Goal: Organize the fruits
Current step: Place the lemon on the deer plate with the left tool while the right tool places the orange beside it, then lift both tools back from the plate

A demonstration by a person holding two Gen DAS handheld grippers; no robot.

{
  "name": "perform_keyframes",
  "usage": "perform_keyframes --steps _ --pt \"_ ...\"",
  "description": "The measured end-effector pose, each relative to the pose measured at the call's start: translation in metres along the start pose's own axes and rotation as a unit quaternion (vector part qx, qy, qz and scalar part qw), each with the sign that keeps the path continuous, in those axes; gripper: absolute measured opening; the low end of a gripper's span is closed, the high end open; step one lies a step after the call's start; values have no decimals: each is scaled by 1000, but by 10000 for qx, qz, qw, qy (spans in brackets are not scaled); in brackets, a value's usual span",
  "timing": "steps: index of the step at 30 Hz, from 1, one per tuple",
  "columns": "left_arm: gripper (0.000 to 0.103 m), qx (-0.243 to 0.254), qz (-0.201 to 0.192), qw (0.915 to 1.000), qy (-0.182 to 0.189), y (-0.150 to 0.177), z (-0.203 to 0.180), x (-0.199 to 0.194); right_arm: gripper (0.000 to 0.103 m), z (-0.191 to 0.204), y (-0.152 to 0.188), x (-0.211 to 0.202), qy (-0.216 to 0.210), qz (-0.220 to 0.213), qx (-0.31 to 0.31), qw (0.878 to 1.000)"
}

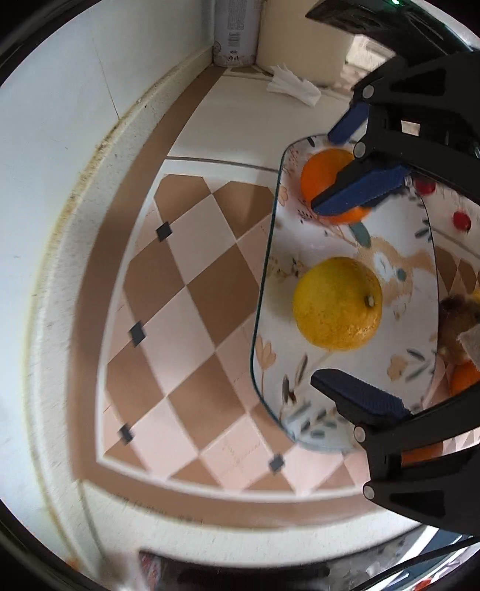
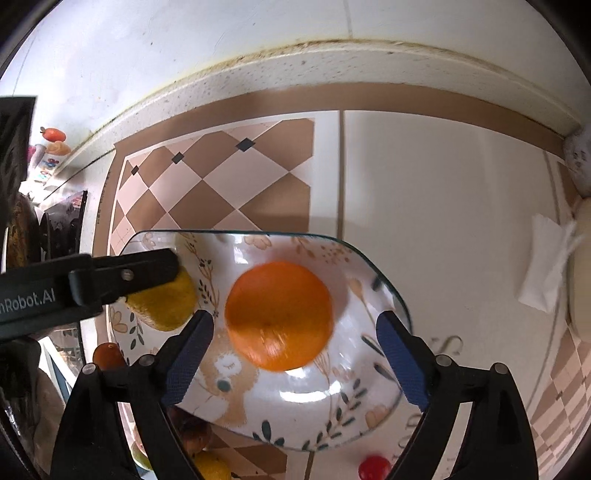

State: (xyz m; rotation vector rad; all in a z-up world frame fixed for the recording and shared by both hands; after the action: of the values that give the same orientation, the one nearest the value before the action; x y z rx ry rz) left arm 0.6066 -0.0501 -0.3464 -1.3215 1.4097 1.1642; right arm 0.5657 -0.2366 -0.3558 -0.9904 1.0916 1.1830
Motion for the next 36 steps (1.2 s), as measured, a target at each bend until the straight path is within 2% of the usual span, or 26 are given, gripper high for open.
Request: perform_keyframes --steps 5,8,19,36 --pt "85 222 -612 9944 -833 28 5 -32 92 -12 29 -29 409 -195 54 9990" --pt "85 250 -897 9898 -1079 52 9 -48 92 -11 51 -41 453 -250 138 9986" --pt "85 568 -1567 9783 -1232 131 -4 -91 92 16 120 -99 663 -867 268 9937" --pt "85 1130 -2329 9613 -940 235 -18 -168 92 49 217 -197 438 -1715 359 9836"
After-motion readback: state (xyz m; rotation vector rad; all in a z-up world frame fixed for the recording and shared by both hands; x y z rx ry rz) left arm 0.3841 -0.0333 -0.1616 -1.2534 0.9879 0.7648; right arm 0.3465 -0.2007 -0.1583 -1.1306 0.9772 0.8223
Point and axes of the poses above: each gripper's, at about its wrist camera, not at the fingertips, and x roughly the way its jaws point, z to its left, y to its underside, the point moved 1 cm from there along x, roughly the way its jaws point, and after that the axes turned 5 degrees about x, right-handed, at the moved point
